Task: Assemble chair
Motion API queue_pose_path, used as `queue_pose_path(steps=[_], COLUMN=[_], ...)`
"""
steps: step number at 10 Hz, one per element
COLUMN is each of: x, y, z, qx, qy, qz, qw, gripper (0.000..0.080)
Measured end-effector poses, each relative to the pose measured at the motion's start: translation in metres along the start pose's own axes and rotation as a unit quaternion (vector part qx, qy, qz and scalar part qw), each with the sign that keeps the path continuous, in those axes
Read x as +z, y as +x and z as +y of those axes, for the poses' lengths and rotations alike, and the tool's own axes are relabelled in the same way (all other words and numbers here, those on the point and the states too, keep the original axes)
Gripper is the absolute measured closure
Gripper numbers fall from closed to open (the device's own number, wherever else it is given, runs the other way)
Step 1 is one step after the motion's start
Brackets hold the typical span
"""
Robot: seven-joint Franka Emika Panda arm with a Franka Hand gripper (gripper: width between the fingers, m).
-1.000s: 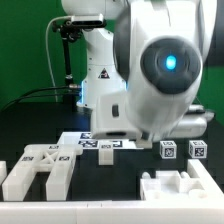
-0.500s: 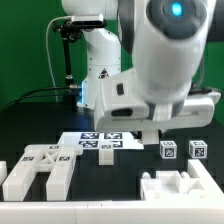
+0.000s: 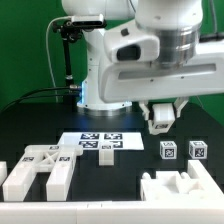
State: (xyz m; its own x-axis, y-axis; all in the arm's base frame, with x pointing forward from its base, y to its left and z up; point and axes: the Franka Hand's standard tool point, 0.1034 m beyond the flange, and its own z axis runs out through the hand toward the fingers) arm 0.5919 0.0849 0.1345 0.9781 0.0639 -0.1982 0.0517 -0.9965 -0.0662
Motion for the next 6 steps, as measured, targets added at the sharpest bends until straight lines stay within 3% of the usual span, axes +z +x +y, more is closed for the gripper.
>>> queue_pose_path(steps=[2, 3, 4, 6], x=[0.004, 0.003, 0.003, 0.001], y=[-0.003, 0.003, 0.015, 0.038], z=[0.004, 0.001, -0.01, -0.016], qx=[-0.002, -0.003, -0.017, -0.055], qy=[-0.002, -0.006, -0.017, -0.023], qz=[0.066, 0.102, 0.162, 0.25], qw=[0.998, 0.995, 0.987, 0.967], gripper=[0.0512, 0.0512, 0.0512, 0.0512])
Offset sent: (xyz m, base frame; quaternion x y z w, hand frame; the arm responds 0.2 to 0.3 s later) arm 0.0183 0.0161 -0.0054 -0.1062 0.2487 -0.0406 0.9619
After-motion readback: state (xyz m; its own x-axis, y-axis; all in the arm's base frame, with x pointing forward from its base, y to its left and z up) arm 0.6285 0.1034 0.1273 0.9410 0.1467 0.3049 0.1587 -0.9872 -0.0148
